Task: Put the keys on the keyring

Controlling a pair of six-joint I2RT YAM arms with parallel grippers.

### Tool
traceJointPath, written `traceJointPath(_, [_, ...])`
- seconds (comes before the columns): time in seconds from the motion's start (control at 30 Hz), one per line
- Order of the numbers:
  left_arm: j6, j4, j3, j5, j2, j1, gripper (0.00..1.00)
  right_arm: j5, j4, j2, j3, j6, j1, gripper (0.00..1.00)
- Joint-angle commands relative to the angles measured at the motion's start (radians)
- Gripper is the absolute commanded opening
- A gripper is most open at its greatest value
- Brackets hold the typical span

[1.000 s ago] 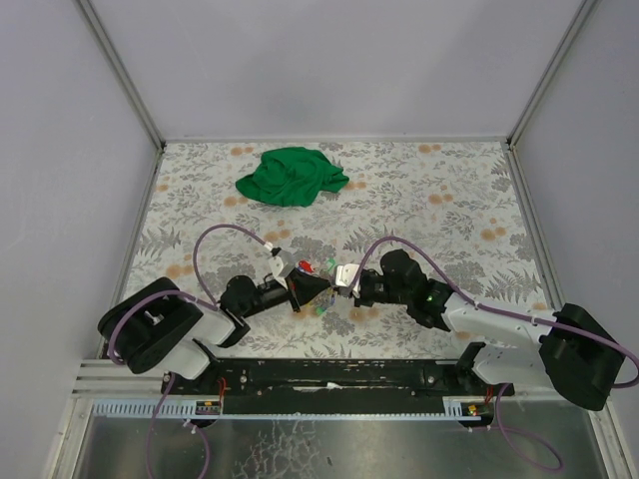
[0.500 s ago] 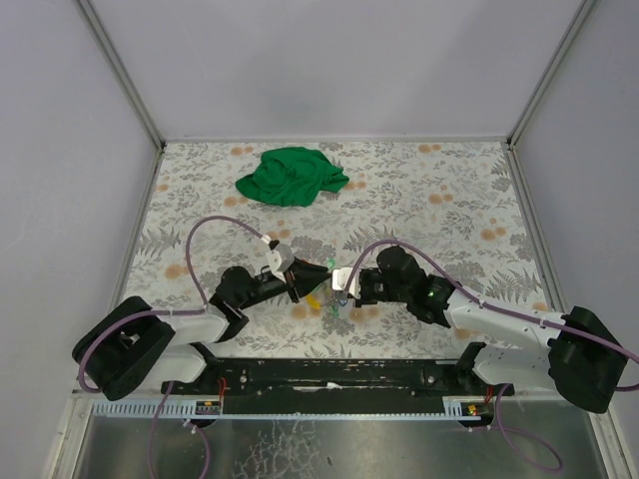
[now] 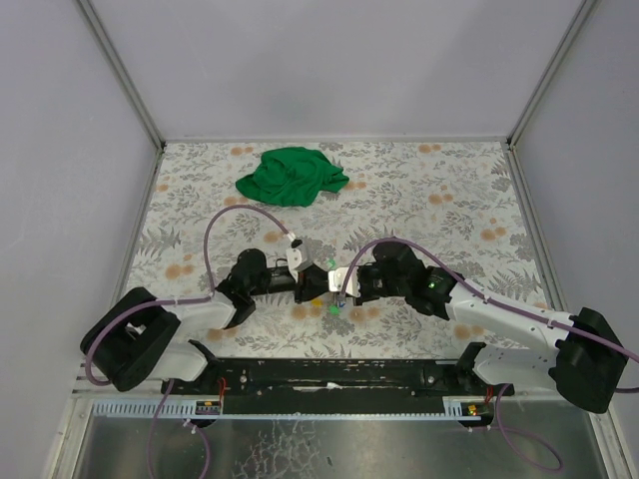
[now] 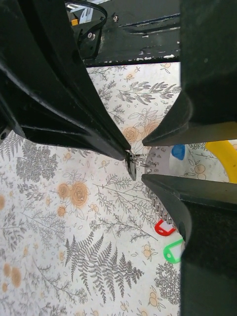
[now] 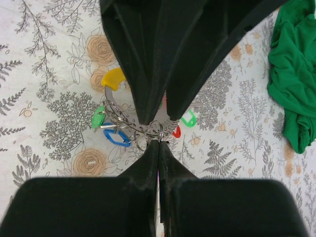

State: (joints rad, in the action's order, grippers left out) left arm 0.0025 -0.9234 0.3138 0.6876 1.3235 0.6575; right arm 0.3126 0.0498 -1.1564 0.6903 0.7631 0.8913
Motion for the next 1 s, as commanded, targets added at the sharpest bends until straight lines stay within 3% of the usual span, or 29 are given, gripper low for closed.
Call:
traceJointPath(0.0, [0.048, 0.032, 0.055, 0.090, 0.045, -0.018, 0.29, 0.030, 0.024, 0.025, 0.045, 0.028, 0.010, 0.00])
traceJointPath(0.6, [0.137, 0.172, 0.159, 0.206, 0.167, -0.018, 0.27, 0.048, 0.024, 0.035, 0.044, 0.026, 0.011, 0.00])
traceJointPath(0.73, [0.135, 0.174, 0.167, 0.209, 0.177, -0.018, 0.20, 0.054, 0.024, 0.041, 0.044, 0.025, 0.011, 0.00])
traceJointPath(0.87, [0.113, 0.139, 0.159, 0.215, 0.177, -0.018, 0.02, 0.055, 0.027, 0.041, 0.041, 0.022, 0.013, 0.00])
traceJointPath(0.97, [0.090, 0.101, 0.138, 0.199, 0.164, -0.018, 0.00, 0.031, 0.041, 0.053, 0.033, 0.010, 0.012, 0.00])
